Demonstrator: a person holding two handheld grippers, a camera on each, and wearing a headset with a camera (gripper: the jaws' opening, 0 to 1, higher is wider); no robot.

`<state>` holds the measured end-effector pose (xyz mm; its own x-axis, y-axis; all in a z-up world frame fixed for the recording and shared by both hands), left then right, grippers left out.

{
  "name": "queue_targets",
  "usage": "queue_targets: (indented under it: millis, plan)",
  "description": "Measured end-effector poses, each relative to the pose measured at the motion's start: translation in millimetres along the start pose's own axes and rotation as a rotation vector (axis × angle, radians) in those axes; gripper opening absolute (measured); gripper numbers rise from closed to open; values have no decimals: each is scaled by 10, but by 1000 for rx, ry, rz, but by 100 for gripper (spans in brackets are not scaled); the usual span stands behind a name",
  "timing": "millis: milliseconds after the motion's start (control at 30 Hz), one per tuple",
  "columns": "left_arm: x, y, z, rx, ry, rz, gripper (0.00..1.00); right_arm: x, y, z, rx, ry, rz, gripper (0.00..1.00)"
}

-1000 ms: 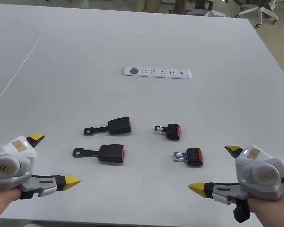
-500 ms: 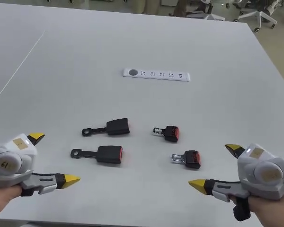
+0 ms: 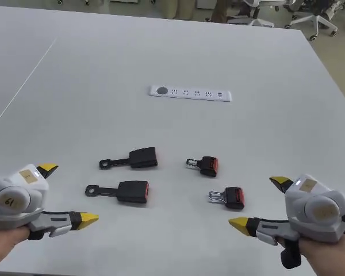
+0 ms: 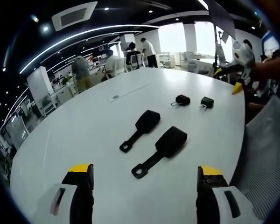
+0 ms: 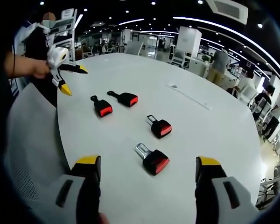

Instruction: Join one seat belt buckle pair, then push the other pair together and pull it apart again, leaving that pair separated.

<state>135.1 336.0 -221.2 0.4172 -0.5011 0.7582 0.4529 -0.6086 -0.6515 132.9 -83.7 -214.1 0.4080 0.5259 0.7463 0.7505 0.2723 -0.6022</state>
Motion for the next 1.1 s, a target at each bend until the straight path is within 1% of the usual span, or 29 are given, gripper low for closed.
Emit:
queue_targets:
  millis: [67, 133, 200, 267, 433, 500, 533, 633, 733, 767, 800, 833, 900, 933, 967, 1100]
  plan:
    - [9, 4, 11, 0, 0, 1, 92, 6, 6, -14, 2, -1, 0, 85]
    - [16, 3, 13, -2, 4, 5, 91, 3, 12, -22, 9, -4, 9, 82]
    - [26, -3, 14, -2, 12, 7, 91, -4, 25, -27, 17, -3, 22, 82]
    - [24, -6, 15, -5, 19, 10, 90, -6, 26, -32, 16, -6, 20, 81]
    - [-33, 12, 36, -18, 44, 48, 87, 4, 50, -40, 19, -46, 26, 77]
    - [-40, 24, 35, -40, 64, 70, 83, 13, 65, -36, 23, -89, 32, 77]
    - [-35, 25, 40, -42, 74, 75, 81, 4, 78, -36, 25, -100, 35, 76]
    - [6, 33, 74, -47, 84, 68, 78, 5, 100, -37, 32, -124, 39, 76]
    - [36, 75, 70, -67, 112, 80, 73, 7, 118, -35, 43, -142, 44, 76]
    - [49, 89, 66, -71, 144, 95, 71, 8, 127, -38, 42, -148, 47, 76]
    - [63, 124, 39, -98, 186, 115, 69, 11, 139, -43, 44, -157, 48, 75]
    - [66, 150, 16, -117, 191, 125, 68, 10, 151, -45, 48, -162, 51, 75]
    - [87, 201, 1, -125, 200, 129, 67, 7, 177, -43, 62, -185, 52, 74]
    - [107, 234, -3, -132, 205, 128, 67, 10, 186, -33, 79, -204, 52, 72]
    - [124, 267, -7, -141, 208, 133, 66, 11, 191, -32, 80, -210, 53, 71]
    - [179, 354, 18, -153, 222, 154, 60, 28, 231, -27, 90, -282, 57, 68]
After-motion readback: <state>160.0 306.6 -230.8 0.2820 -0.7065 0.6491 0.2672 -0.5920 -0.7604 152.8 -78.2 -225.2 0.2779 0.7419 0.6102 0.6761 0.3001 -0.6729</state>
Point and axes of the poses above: the centre of the closed fingertips' face, and the gripper's own axes: y roughly forward along the fingers, z roughly to its left, x roughly out of its top, the point moved 8 cm from there along -y, roughly backward along the fingers, and after that the axes turned 15 degrees about -x, right-handed, at the moved point
